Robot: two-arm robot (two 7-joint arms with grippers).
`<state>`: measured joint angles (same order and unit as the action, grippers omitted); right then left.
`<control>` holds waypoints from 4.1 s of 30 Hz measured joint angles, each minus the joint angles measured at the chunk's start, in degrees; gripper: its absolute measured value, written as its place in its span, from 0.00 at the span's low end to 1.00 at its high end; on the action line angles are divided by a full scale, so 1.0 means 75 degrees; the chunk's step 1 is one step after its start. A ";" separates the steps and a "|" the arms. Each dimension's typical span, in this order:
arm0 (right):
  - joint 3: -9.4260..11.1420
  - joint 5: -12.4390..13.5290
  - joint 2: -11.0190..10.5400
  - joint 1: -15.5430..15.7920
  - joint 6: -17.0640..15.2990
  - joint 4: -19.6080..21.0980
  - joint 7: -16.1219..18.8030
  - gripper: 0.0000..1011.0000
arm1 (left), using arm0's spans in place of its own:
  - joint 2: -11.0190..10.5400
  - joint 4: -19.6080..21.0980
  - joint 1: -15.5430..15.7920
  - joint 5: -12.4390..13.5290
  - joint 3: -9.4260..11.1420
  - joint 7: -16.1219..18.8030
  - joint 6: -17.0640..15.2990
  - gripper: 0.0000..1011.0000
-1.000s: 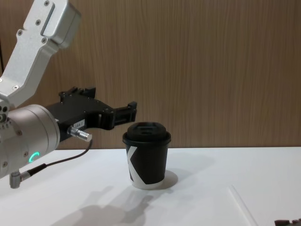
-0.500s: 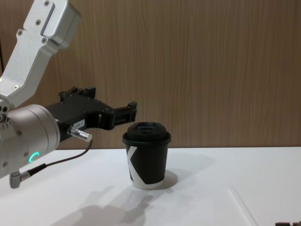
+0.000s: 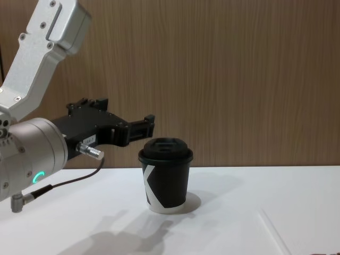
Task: Pick up the straw with one hand, pass it to the other hand, and insert it into the cup.
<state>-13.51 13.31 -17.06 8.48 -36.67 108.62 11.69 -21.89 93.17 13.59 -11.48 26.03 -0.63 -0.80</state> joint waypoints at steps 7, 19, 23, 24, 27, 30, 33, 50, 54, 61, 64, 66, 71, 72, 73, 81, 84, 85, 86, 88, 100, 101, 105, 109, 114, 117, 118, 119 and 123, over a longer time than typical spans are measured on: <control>0.0014 -0.0027 0.0015 -0.0019 -0.0001 -0.0038 0.0038 0.94 | 0.0000 0.0000 0.0000 0.0000 0.0000 0.0000 0.0000 0.99; 0.0030 -0.0046 0.0027 -0.0031 -0.0007 -0.0073 0.0073 0.62 | 0.0000 0.0000 0.0000 0.0000 0.0000 0.0000 0.0000 0.99; 0.0026 -0.0050 0.0029 -0.0033 -0.0010 -0.0078 0.0081 0.50 | 0.0000 0.0000 0.0000 0.0000 0.0000 0.0000 0.0000 0.99; 0.0025 -0.0051 0.0030 -0.0034 -0.0012 -0.0079 0.0082 0.45 | 0.0000 0.0000 0.0000 0.0000 0.0000 0.0000 0.0000 0.99; 0.0019 -0.0054 0.0033 -0.0035 -0.0017 -0.0082 0.0088 0.33 | 0.0000 0.0000 0.0000 0.0000 0.0000 0.0000 0.0000 0.99; 0.0013 -0.0055 0.0034 -0.0036 -0.0021 -0.0085 0.0091 0.28 | 0.0000 0.0000 0.0000 0.0000 0.0000 0.0000 0.0000 0.99; 0.0012 -0.0054 0.0036 -0.0037 -0.0035 -0.0088 0.0096 0.18 | 0.0000 0.0000 0.0000 0.0000 0.0000 0.0000 0.0000 0.99; 0.0020 -0.0054 0.0036 -0.0038 -0.0029 -0.0091 0.0102 0.00 | 0.0000 0.0000 0.0000 0.0000 0.0000 0.0000 0.0000 0.99; 0.0022 -0.0054 0.0036 -0.0038 -0.0027 -0.0091 0.0102 0.00 | 0.0000 0.0001 0.0000 0.0000 0.0000 0.0000 0.0000 0.99; 0.0040 -0.0088 0.0041 -0.0015 0.0046 -0.0081 0.0087 0.00 | 0.0000 0.0000 0.0000 0.0000 0.0000 0.0000 0.0000 0.99; 0.0063 -0.0137 0.0049 0.0027 0.0177 -0.0060 0.0045 0.00 | 0.0000 0.0000 0.0000 0.0000 0.0000 0.0000 0.0000 0.99; 0.0095 -0.0183 0.0055 0.0076 0.0307 -0.0035 -0.0002 0.00 | 0.0000 0.0000 0.0000 0.0000 0.0000 0.0000 0.0000 0.99; 0.0199 -0.0293 0.0073 0.0227 0.0639 0.0065 -0.0138 0.00 | 0.0000 0.0000 0.0000 0.0000 0.0000 0.0000 0.0000 0.99; 0.0256 -0.0334 0.0076 0.0300 0.0770 0.0119 -0.0194 0.00 | 0.0000 0.0000 0.0000 0.0000 -0.0001 0.0000 0.0000 0.99; 0.0281 -0.0350 0.0076 0.0332 0.0823 0.0142 -0.0219 0.00 | 0.0000 0.0000 0.0000 0.0000 0.0000 0.0000 0.0000 0.99; 0.0561 -0.0531 0.0069 0.0678 0.1446 0.0398 -0.0458 0.00 | 0.0000 0.0000 0.0000 -0.0001 0.0000 0.0000 0.0000 0.99; 0.0676 -0.0639 0.0073 0.0829 0.1796 0.0495 -0.0570 0.00 | 0.0000 0.0000 0.0000 0.0000 0.0000 0.0000 0.0000 0.99; 0.0676 -0.0639 0.0073 0.0829 0.1796 0.0495 -0.0570 0.00 | 0.0000 0.0000 0.0000 0.0000 0.0000 0.0000 0.0000 0.99; 0.0742 -0.0705 0.0080 0.0907 0.2046 0.0545 -0.0634 0.00 | 0.0000 0.0000 0.0000 0.0000 0.0000 0.0000 0.0000 0.99; 0.0778 -0.0747 0.0085 0.0950 0.2199 0.0569 -0.0667 0.00 | 0.0000 0.0000 0.0000 0.0000 0.0000 0.0000 0.0000 0.99; 0.0938 -0.1024 0.0126 0.1081 0.3614 0.0637 -0.0778 0.00 | 0.0000 0.0000 0.0000 0.0000 0.0000 0.0000 0.0000 0.99; 0.0943 -0.1036 0.0126 0.1075 0.3698 0.0634 -0.0775 0.00 | 0.0000 0.0000 0.0000 0.0000 0.0000 0.0000 0.0000 0.99; 0.0950 -0.1076 0.0119 0.0998 0.4152 0.0584 -0.0707 0.00 | 0.0000 0.0000 0.0000 -0.0001 0.0000 0.0000 0.0000 0.99; 0.0945 -0.1083 0.0093 0.0863 0.4566 0.0511 -0.0567 0.00 | 0.0000 0.0000 0.0000 0.0000 0.0000 0.0000 0.0000 0.99; 0.0914 -0.1070 0.0049 0.0609 0.5007 0.0386 -0.0331 0.00 | 0.0000 0.0000 0.0000 0.0000 0.0000 0.0000 0.0000 0.99; 0.0889 -0.1046 0.0025 0.0437 0.5208 0.0297 -0.0179 0.00 | 0.0000 0.0001 0.0000 -0.0001 0.0000 0.0000 0.0000 0.99; 0.0881 -0.1037 0.0016 0.0396 0.5248 0.0269 -0.0142 0.00 | 0.0000 0.0000 0.0000 0.0000 0.0000 0.0000 0.0000 0.99; 0.0873 -0.1023 0.0009 0.0357 0.5302 0.0246 -0.0095 0.00 | 0.0000 0.0000 0.0000 0.0000 0.0000 0.0000 0.0000 0.99; 0.0823 -0.0950 -0.0037 0.0102 0.5535 0.0092 0.0109 0.00 | 0.0000 0.0000 0.0000 0.0000 0.0000 0.0000 0.0000 0.99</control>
<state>-7.34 6.19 -17.34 9.25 4.84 109.31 12.51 -21.89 93.17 13.59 -11.48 26.02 -0.63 -0.80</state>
